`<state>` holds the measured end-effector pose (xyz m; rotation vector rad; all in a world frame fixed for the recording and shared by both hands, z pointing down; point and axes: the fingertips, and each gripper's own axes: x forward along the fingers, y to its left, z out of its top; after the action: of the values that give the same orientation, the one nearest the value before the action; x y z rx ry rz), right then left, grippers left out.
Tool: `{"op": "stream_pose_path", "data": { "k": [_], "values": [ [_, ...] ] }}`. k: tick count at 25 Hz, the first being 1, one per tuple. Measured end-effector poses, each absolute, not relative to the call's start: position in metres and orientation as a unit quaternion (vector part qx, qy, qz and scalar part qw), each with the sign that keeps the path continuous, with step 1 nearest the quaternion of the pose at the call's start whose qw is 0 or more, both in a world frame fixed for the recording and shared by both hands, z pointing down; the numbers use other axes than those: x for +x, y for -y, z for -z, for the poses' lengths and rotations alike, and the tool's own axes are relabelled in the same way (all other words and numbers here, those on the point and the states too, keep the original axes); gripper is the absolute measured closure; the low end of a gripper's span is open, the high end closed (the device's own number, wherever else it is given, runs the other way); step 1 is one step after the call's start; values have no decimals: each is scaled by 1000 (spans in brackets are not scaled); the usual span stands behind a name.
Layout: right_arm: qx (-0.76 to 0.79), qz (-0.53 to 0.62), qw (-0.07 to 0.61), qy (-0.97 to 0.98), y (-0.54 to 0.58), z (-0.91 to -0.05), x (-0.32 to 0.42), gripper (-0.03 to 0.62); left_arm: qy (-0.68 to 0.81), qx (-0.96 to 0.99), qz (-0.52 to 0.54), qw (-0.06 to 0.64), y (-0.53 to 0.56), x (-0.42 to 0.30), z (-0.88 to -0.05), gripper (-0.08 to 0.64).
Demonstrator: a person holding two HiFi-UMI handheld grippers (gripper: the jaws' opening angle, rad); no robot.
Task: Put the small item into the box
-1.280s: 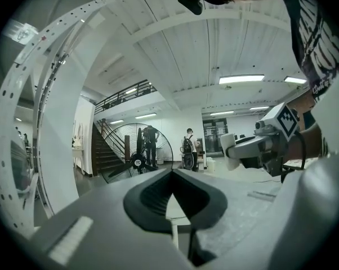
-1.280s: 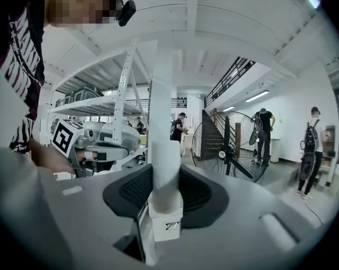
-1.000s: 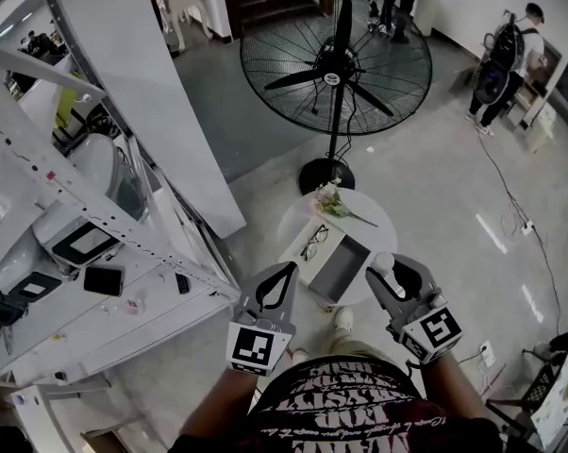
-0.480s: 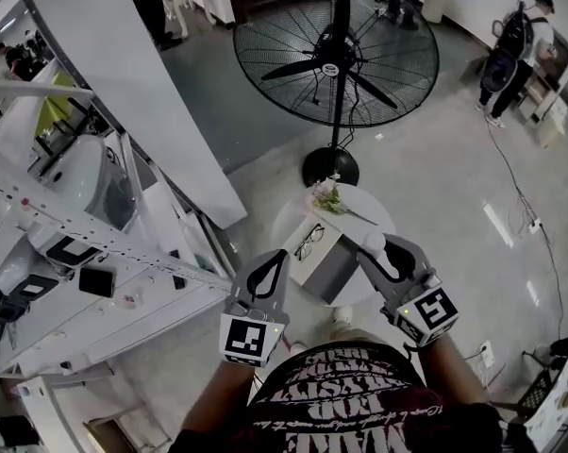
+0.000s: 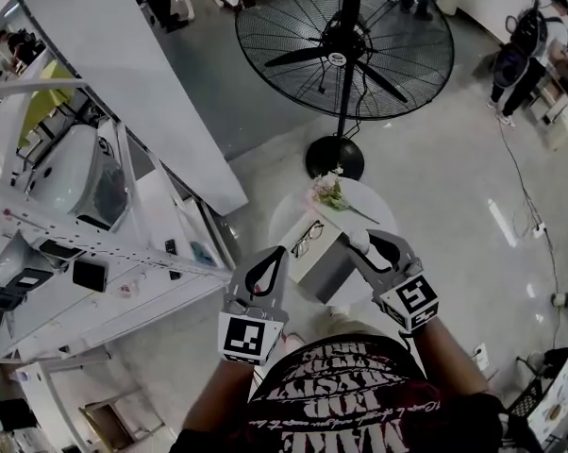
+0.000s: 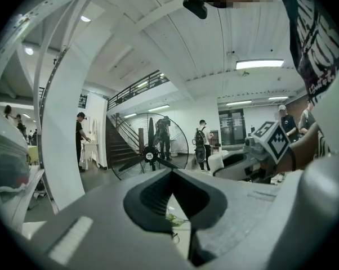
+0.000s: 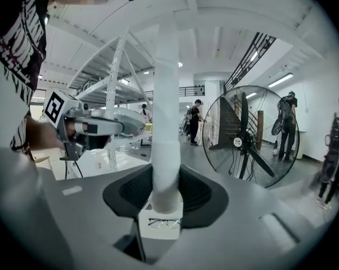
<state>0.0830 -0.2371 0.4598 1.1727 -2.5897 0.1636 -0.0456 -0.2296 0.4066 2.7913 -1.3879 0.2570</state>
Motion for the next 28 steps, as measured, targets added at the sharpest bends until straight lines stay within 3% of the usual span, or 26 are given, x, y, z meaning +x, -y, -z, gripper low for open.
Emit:
{"op": "stream_pose_path", "data": {
  "k": [28],
  "values": [
    [322,-229,302,867,243,-711,79,426,464,876,-124,31,242,-48,-426,560]
  ]
}}
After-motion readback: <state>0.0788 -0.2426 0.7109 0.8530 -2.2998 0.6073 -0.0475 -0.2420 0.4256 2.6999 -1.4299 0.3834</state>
